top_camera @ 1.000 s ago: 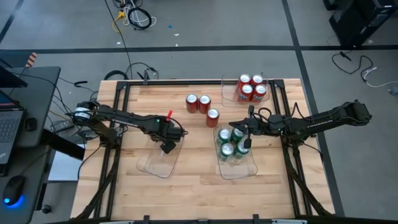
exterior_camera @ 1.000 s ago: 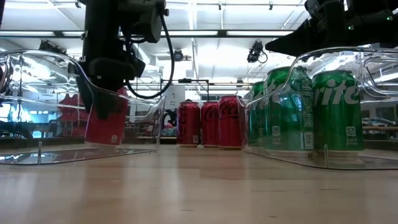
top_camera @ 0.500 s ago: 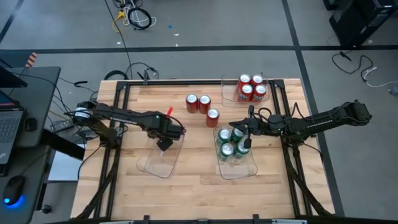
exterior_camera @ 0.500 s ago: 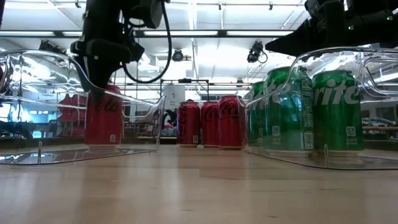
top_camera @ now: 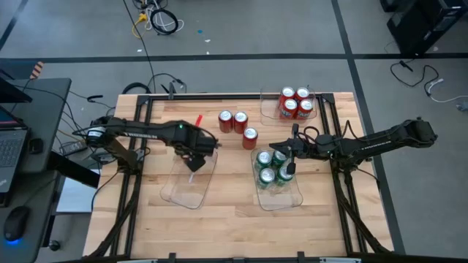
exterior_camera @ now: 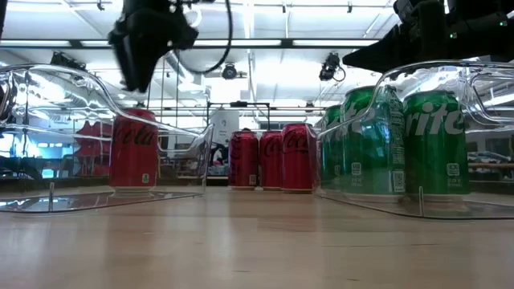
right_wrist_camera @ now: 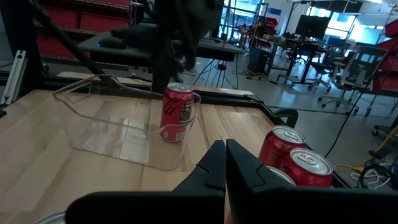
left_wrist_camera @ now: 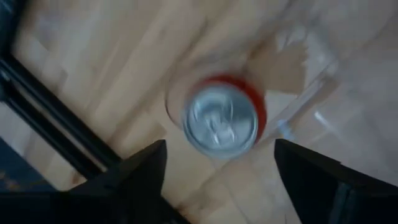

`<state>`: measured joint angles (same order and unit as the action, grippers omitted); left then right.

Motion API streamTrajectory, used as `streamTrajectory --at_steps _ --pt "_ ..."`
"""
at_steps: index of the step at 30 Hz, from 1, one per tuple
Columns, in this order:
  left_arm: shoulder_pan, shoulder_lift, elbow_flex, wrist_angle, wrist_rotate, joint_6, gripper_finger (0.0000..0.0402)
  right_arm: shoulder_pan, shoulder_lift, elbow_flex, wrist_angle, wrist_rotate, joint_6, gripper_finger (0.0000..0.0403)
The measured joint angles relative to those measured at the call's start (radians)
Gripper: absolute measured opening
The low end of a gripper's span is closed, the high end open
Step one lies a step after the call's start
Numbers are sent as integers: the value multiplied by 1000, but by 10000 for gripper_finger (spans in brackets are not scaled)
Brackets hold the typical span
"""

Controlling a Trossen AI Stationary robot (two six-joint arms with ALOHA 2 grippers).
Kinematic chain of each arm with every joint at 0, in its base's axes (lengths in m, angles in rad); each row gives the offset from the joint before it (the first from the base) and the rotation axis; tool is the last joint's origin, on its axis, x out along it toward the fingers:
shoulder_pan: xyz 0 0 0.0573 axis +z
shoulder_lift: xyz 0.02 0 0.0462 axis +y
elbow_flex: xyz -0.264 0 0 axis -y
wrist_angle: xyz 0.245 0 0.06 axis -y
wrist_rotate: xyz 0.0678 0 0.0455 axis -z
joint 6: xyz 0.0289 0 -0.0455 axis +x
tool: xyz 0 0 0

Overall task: Sort soda cans
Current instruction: Put the top left red soda can into the bottom left transparent bin

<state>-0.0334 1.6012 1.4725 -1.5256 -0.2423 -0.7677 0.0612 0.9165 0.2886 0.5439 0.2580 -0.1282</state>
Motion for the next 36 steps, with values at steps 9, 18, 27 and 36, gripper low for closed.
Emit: streamTrajectory --at_steps 9,18,27,36 --pt "115 0 168 129 -212 91 173 0 0 0 0 0 3 0" --pt "342 42 193 415 230 412 35 0 0 0 1 0 3 0" --pt "408 194 262 376 340 543 133 0 0 0 -3 0 3 0" --pt "411 300 435 344 204 607 299 0 0 0 -7 -14 2 0"
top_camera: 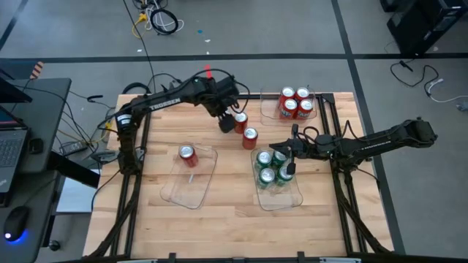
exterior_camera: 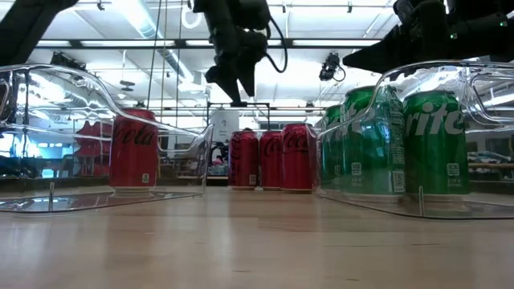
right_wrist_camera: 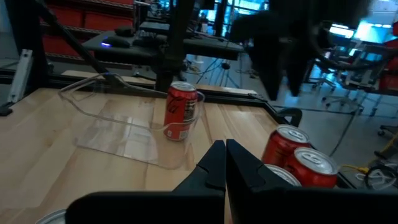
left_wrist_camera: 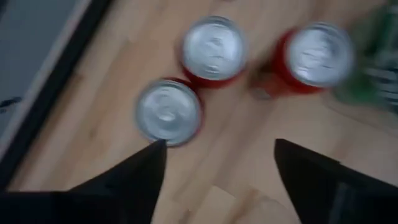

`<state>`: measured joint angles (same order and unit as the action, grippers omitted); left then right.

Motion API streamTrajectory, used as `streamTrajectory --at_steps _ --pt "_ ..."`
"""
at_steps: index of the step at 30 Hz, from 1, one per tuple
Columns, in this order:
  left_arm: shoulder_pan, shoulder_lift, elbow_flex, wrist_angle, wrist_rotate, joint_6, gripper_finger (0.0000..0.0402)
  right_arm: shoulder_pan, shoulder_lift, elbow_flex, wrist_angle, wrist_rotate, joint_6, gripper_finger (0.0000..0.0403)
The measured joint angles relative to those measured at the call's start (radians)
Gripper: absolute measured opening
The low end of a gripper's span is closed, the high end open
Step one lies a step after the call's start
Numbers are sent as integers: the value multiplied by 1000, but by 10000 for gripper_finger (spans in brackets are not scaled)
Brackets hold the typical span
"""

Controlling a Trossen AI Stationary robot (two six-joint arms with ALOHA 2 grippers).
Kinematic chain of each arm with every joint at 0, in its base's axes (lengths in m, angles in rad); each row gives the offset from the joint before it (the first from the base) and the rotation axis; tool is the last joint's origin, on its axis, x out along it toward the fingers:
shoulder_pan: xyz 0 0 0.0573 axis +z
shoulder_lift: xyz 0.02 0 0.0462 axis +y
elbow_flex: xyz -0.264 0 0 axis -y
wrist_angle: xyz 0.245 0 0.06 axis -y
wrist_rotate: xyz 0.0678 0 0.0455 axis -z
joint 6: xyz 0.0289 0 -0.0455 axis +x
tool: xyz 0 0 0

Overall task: Sort soda cans
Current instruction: Put the top left red soda can into the bottom left transparent bin

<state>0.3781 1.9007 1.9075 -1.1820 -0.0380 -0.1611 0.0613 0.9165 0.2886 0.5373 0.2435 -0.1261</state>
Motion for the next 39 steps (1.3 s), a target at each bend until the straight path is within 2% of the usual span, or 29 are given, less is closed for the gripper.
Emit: streamTrajectory --at_steps 2,5,11,15,20,39 --pt "8 20 20 -5 -44 1 326 0 0 0 0 -22 0 0" --pt "33 49 32 -15 -43 1 358 0 0 0 0 -35 0 0" --pt "85 103 35 -33 -37 0 391 0 0 0 0 -36 0 0" --pt "100 111 36 -11 -34 1 397 0 0 0 -3 -36 -1 0" --pt "106 124 36 -14 34 -7 397 0 0 0 -7 -37 -5 0" --pt "106 183 35 11 44 -1 397 0 0 0 -8 -38 -5 0"
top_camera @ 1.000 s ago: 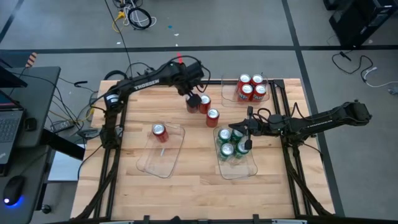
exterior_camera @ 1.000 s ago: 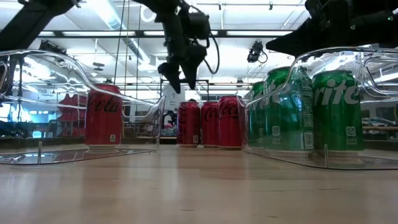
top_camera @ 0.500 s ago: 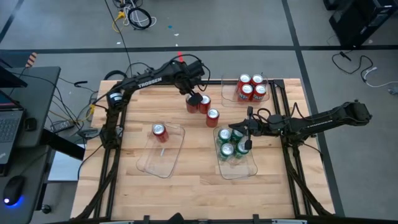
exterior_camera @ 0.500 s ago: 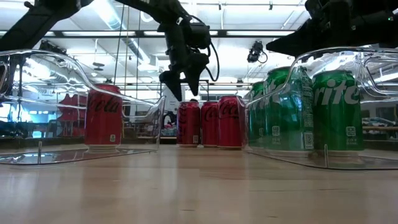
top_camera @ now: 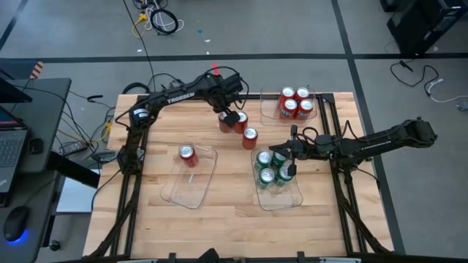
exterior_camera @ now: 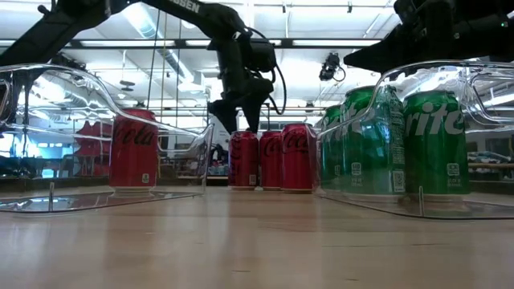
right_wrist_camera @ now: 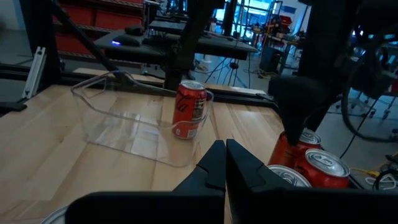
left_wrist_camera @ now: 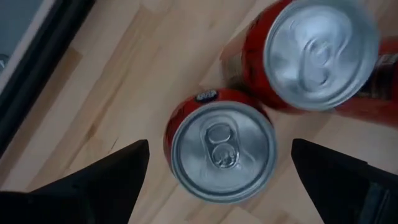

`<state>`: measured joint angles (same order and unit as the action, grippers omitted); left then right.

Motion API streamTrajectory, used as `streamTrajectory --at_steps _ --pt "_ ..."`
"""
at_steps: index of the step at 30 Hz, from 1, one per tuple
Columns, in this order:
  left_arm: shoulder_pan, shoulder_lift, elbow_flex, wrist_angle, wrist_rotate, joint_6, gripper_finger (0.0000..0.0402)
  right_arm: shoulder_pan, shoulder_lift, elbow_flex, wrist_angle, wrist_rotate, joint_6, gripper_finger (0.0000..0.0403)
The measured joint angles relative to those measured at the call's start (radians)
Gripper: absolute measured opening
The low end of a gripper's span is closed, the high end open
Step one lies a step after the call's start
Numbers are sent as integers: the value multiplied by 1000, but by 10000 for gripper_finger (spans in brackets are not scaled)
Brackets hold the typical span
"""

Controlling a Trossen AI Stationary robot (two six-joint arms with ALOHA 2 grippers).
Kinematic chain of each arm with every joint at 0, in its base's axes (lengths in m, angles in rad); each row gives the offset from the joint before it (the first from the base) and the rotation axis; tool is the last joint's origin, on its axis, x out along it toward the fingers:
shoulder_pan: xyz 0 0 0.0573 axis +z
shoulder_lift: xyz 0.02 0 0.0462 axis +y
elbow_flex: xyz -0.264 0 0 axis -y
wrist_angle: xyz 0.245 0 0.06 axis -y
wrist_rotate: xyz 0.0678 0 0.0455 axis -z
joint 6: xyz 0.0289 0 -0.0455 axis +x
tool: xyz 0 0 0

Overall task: Sort soda cans
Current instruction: Put the top left red soda can into the bottom left transparent bin

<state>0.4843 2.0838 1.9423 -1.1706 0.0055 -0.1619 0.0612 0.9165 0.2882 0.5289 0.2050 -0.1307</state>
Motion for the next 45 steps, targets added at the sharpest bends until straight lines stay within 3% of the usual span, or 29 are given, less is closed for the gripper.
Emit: streamTrajectory --at_steps 11,17,20,29,34,40,45 --pt "-1 54 0 -22 -49 59 385 0 0 0 0 0 0 0" --pt "0 52 14 -77 -89 81 283 0 0 0 0 0 -2 0" --pt "0 53 32 -103 -90 104 282 0 0 0 0 0 -3 0" --pt "-51 51 313 -404 -144 99 282 0 0 0 0 0 -3 0" --pt "-113 0 398 -397 -157 32 282 0 0 0 0 0 -3 0" --pt "-192 -100 344 -405 -168 -75 282 0 8 0 -1 0 0 0" --pt "-283 -234 202 -400 -171 -203 282 0 30 0 16 0 -1 0"
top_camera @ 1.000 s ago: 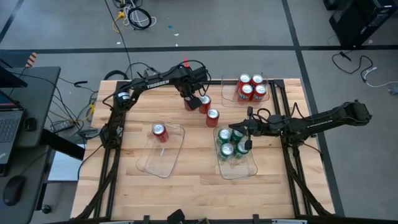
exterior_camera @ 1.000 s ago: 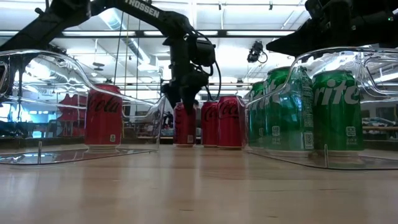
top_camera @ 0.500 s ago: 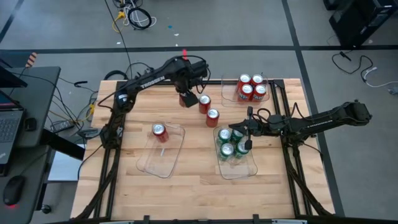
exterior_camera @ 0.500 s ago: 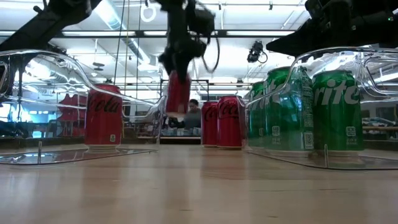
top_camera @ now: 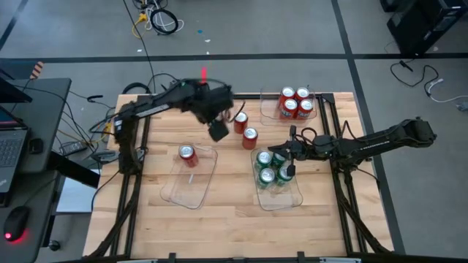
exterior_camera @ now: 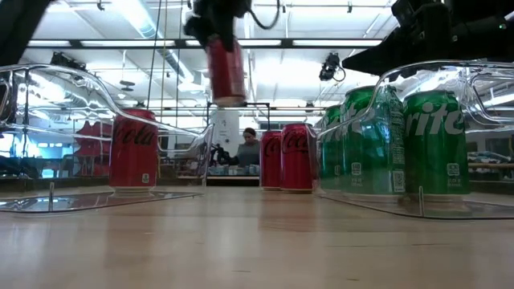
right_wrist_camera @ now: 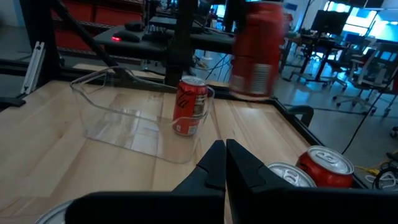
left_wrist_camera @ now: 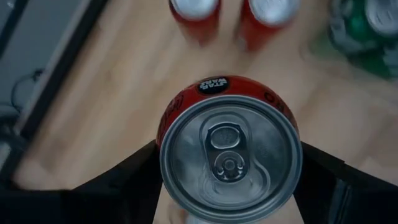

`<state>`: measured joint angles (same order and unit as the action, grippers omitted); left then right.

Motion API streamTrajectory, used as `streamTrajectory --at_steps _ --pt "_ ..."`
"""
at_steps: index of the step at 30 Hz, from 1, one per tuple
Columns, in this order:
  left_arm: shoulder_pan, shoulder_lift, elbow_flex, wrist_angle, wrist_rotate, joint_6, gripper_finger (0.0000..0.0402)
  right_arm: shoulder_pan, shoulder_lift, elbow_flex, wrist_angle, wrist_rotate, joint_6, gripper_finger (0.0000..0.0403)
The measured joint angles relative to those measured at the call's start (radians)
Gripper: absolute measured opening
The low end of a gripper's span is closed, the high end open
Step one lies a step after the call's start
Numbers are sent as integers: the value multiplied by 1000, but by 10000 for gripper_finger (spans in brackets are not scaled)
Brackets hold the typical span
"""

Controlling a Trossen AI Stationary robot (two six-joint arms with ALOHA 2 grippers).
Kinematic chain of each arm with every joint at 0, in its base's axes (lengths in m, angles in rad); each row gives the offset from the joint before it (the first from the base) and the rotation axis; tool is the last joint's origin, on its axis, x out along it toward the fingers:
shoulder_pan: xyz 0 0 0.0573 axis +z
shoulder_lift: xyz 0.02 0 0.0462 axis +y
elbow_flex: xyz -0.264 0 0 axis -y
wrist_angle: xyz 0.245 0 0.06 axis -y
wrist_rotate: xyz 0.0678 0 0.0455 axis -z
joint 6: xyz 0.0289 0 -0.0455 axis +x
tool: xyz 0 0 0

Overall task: Sort soda cans
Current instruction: Put the top left red soda can into the bottom left transparent bin

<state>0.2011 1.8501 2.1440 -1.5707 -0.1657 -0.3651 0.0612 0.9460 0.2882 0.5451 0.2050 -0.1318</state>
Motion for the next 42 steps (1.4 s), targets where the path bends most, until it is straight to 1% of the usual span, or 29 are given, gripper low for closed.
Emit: streamTrajectory --at_steps 5,7,10,14,17,21,25,29,32,42 --pt "-123 -170 -231 0 3 -233 282 0 6 0 8 0 -1 0" --pt "-186 -242 -319 -5 5 -348 282 0 6 0 8 0 -1 0" --pt "-294 -315 -420 -3 8 -517 282 0 6 0 13 0 -2 0" --pt "-433 -372 -519 2 4 -736 282 0 6 0 29 0 -2 0" --pt "-516 -386 -589 -1 -1 -884 282 0 6 0 30 0 -2 0" --pt "-582 -385 -680 18 0 -1018 282 0 6 0 30 0 -2 0" --pt "-596 -385 -759 30 0 -1053 282 0 6 0 30 0 -2 0" --pt "-580 -406 -822 66 -6 -1004 282 0 6 0 30 0 -2 0" --pt "-553 -439 -878 141 -12 -969 282 0 6 0 30 0 -2 0" --pt "-494 -549 -1075 234 -20 -946 282 0 6 0 30 0 -2 0"
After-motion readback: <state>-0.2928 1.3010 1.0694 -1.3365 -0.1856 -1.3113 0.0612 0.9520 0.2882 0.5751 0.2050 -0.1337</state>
